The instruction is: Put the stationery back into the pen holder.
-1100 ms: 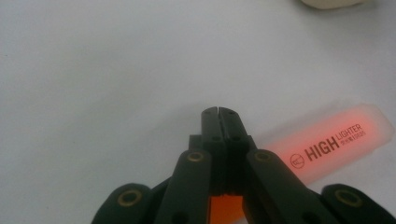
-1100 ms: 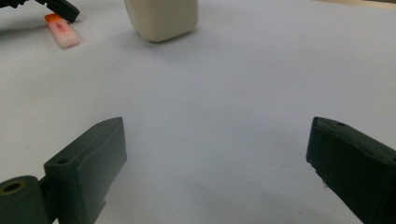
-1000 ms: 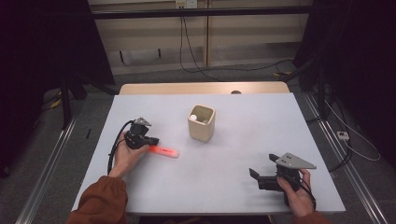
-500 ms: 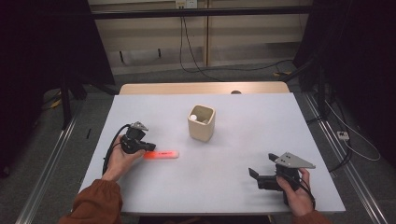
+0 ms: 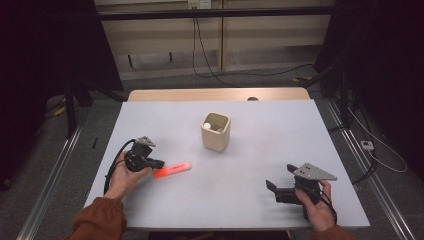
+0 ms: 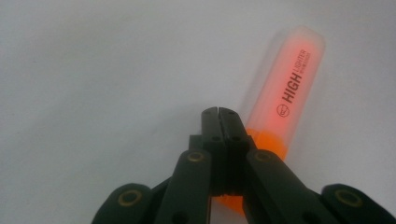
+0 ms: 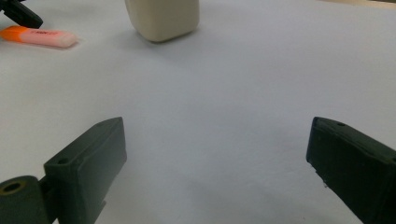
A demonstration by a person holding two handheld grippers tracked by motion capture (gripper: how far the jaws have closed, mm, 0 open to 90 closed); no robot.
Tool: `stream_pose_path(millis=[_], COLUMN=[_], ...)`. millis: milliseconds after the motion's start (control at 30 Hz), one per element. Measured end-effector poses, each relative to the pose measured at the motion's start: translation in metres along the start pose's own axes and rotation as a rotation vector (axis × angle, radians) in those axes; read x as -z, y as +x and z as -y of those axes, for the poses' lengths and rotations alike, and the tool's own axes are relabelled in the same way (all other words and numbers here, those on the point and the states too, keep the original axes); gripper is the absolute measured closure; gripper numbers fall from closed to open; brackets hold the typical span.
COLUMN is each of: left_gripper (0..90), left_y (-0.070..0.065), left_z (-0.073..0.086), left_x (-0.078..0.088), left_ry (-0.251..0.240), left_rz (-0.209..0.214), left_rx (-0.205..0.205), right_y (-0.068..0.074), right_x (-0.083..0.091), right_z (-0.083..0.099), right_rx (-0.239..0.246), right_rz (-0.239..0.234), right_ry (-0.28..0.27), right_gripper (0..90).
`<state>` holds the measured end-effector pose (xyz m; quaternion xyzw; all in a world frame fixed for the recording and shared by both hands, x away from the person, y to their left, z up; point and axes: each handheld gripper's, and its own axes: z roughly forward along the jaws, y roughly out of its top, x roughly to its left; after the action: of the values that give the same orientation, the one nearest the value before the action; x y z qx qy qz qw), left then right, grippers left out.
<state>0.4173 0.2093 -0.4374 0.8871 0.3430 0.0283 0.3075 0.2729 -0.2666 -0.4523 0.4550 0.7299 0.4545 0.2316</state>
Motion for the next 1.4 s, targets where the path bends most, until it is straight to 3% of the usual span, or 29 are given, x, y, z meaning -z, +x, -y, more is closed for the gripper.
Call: stream_pose_path(millis=[167, 300, 367, 467, 600, 667, 800, 867, 1033, 1133, 1400], left_gripper=[89.3, 82.7, 74.3, 62.3, 35.8, 26.9, 15.5, 8.9, 6.8, 7.7, 11.5], left_y=[0.000, 0.001, 0.003, 0.006, 0.006, 0.007, 0.005, 0.002, -0.006, -0.012, -0.020], left_z=[0.001, 0.001, 0.002, 0.002, 0.001, 0.001, 0.001, 0.000, -0.005, -0.008, -0.009], left_x=[0.000, 0.001, 0.003, 0.008, 0.011, 0.012, 0.016, 0.019, 0.022, 0.022, 0.015], left_ry=[-0.008, -0.023, -0.043, -0.081, -0.115, -0.134, -0.175, -0.184, -0.183, -0.149, -0.083], left_rz=[-0.008, -0.059, -0.106, -0.130, -0.165, -0.142, -0.113, -0.098, -0.063, -0.059, 0.016], left_rx=[-0.008, -0.021, -0.007, 0.003, 0.032, 0.064, 0.059, 0.038, -0.017, -0.068, -0.095], right_y=[0.000, 0.000, 0.000, 0.000, 0.000, 0.000, 0.000, 0.000, 0.000, 0.000, 0.000], right_x=[0.000, 0.001, 0.001, 0.001, 0.001, 0.001, 0.000, 0.001, 0.000, -0.001, -0.001], right_z=[0.000, 0.000, 0.000, 0.000, 0.000, 0.000, 0.000, 0.000, 0.000, 0.000, 0.000], right_rx=[0.004, -0.002, 0.000, -0.002, -0.001, -0.001, 0.001, -0.002, 0.001, -0.002, -0.004], right_rz=[-0.003, 0.000, -0.001, -0.001, 0.000, -0.001, -0.002, -0.002, -0.003, -0.002, -0.004], right_ry=[-0.001, -0.002, -0.003, -0.002, -0.003, -0.003, -0.003, -0.003, 0.000, 0.001, 0.000], right_gripper=[4.7, 4.7, 4.7, 4.7, 4.7, 4.7, 4.8, 4.7, 4.8, 4.8, 4.6])
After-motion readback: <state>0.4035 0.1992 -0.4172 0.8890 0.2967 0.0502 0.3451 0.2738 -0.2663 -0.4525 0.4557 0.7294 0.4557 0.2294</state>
